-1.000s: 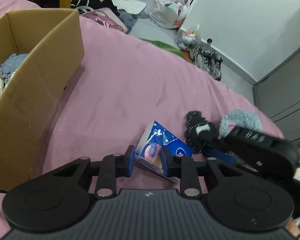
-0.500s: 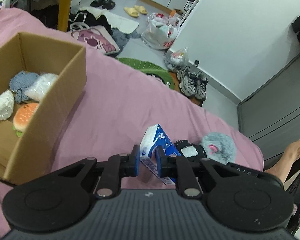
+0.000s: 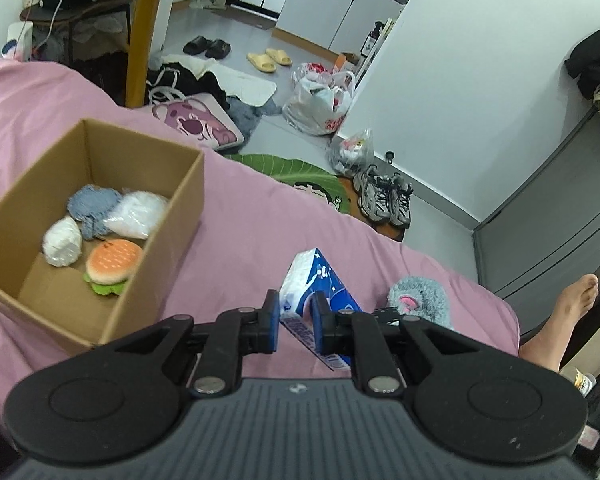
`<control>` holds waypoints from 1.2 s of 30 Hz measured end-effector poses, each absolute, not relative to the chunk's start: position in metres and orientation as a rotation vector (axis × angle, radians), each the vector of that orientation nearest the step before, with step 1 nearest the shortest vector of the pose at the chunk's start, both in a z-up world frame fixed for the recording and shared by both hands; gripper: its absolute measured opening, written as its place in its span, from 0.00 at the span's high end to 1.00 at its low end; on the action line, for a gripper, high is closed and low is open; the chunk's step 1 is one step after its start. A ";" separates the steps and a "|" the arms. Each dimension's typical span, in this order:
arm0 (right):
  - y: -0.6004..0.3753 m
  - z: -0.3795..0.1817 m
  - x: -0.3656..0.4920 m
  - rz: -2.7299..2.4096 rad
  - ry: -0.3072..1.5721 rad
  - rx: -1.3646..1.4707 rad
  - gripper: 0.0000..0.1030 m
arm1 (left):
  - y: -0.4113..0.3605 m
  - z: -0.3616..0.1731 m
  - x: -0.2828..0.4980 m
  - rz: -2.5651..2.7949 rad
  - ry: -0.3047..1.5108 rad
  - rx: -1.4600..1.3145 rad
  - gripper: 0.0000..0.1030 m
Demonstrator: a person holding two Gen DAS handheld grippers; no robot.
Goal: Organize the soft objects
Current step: 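Carry the tissue pack and black patch into the box and open both tools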
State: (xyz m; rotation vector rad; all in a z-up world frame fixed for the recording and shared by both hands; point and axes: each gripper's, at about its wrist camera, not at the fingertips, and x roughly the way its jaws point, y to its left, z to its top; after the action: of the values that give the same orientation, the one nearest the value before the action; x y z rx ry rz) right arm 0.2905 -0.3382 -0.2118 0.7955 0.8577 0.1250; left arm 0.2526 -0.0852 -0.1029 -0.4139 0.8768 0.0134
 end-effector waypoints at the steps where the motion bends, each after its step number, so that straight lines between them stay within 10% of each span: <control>1: -0.339 -0.209 0.288 0.122 0.849 0.802 0.99 | -0.083 -0.100 0.250 0.013 0.872 -0.415 0.85; 36: -0.240 -0.120 0.259 0.305 0.688 0.667 0.99 | 0.031 -0.038 0.204 0.128 0.718 -0.471 0.85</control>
State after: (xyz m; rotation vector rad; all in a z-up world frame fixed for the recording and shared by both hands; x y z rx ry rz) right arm 0.2595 -0.2402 -0.1205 0.6666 0.6876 0.3045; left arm 0.2045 0.0313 -0.0381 -0.4707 0.7178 0.1282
